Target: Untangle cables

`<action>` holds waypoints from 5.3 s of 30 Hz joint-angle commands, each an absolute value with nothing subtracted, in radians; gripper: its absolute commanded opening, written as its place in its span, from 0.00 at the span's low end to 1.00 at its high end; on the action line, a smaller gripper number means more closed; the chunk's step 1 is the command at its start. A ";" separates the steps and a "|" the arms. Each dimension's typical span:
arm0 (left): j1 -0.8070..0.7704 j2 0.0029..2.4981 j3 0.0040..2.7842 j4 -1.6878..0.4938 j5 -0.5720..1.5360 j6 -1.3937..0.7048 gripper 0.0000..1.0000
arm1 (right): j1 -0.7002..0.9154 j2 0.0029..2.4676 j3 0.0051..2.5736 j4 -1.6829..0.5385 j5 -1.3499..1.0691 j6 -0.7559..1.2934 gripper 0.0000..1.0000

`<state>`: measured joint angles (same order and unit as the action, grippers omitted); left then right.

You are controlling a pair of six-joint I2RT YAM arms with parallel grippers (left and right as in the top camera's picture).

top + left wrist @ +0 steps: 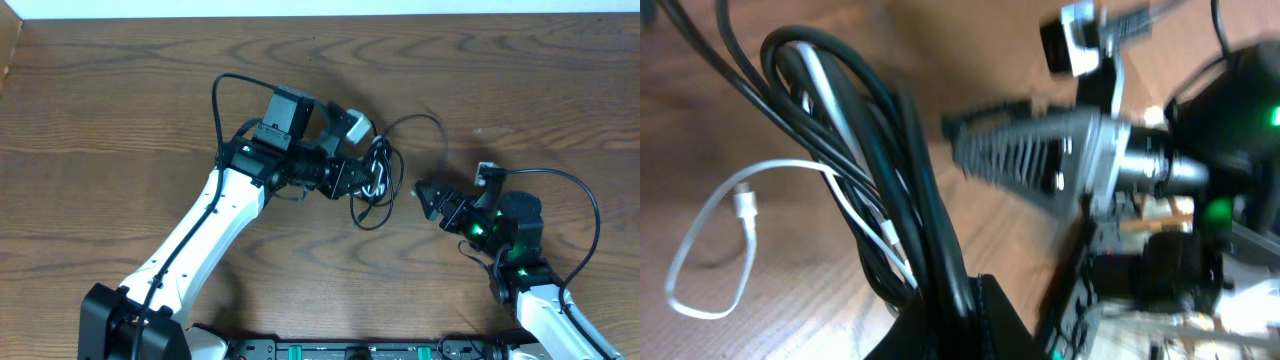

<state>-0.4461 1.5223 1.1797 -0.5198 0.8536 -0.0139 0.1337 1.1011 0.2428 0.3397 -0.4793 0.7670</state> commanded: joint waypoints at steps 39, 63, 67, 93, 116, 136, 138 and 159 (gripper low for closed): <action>-0.445 1.504 1.206 -0.390 1.179 -0.204 0.08 | 0.323 1.108 0.248 0.457 -0.574 0.859 0.01; -0.285 1.502 1.206 -0.252 0.440 -0.606 0.08 | 0.352 1.103 0.248 0.054 -0.152 0.814 0.01; -0.252 1.502 1.206 -0.266 0.440 -0.607 0.08 | 0.339 1.103 0.248 0.027 -0.088 0.814 0.01; -0.325 1.502 1.206 -0.473 0.636 -0.343 0.08 | 0.161 1.020 0.249 0.308 -0.513 0.699 0.75; -0.366 1.502 1.206 -0.435 0.880 -0.327 0.08 | 0.311 1.041 0.249 0.408 -0.636 0.541 0.63; -0.167 1.468 1.206 -0.291 0.931 -0.384 0.08 | 0.214 1.045 0.249 0.117 -0.313 0.657 0.01; -0.137 1.468 1.206 -0.305 0.931 -0.404 0.08 | 0.188 1.045 0.249 0.100 -0.313 0.657 0.01; -0.188 1.468 1.206 -0.431 0.829 -0.393 0.08 | 0.119 1.045 0.249 0.356 -0.665 0.727 0.74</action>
